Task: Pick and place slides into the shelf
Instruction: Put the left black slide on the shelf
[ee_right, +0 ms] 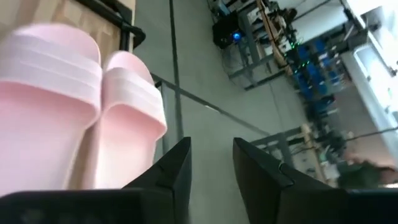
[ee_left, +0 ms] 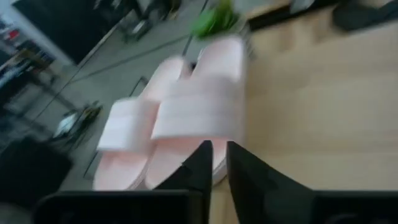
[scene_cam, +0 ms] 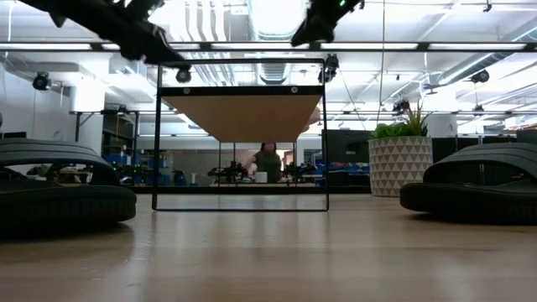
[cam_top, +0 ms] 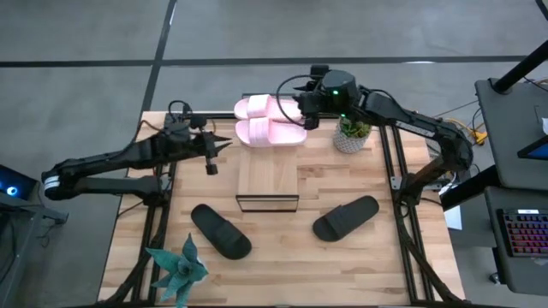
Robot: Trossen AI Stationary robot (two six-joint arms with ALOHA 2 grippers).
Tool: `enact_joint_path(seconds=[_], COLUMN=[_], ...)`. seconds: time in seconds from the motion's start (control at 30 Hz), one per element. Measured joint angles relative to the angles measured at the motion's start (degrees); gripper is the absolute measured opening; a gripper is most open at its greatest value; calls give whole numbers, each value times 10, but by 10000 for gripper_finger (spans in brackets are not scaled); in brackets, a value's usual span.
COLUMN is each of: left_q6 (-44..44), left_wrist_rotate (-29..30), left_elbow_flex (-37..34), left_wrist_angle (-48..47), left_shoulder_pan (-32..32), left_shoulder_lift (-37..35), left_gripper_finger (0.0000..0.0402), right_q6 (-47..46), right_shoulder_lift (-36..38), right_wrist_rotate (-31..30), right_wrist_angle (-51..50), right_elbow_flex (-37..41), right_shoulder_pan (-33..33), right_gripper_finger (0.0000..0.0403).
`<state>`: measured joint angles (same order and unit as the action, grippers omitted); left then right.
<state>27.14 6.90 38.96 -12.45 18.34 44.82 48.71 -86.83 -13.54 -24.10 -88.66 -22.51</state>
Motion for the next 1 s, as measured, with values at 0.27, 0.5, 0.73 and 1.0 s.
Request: enact_joint_path(seconds=[0.27, 0.5, 0.73, 1.0], left_q6=[-14, -15, -88, -232], left_wrist_rotate=[-99, -101, -114, -165], left_elbow_flex=[0, 0, 1, 9], left_wrist_angle=[3, 6, -8, -128], left_shoulder_pan=[-21, -24, -24, -24], left_shoulder_lift=[-36, -42, -41, -38], left_gripper_finger=[140, 178, 189, 190], right_q6=[-125, -213, -391, -505], right_shoulder_lift=[75, 119, 127, 114], right_wrist_rotate=[2, 5, 120, 86], right_wrist_angle=[-82, -195, -272, -306], right_elbow_flex=[0, 0, 0, 11], right_shoulder_pan=[46, 85, 113, 163], right_gripper_finger=[106, 106, 140, 150])
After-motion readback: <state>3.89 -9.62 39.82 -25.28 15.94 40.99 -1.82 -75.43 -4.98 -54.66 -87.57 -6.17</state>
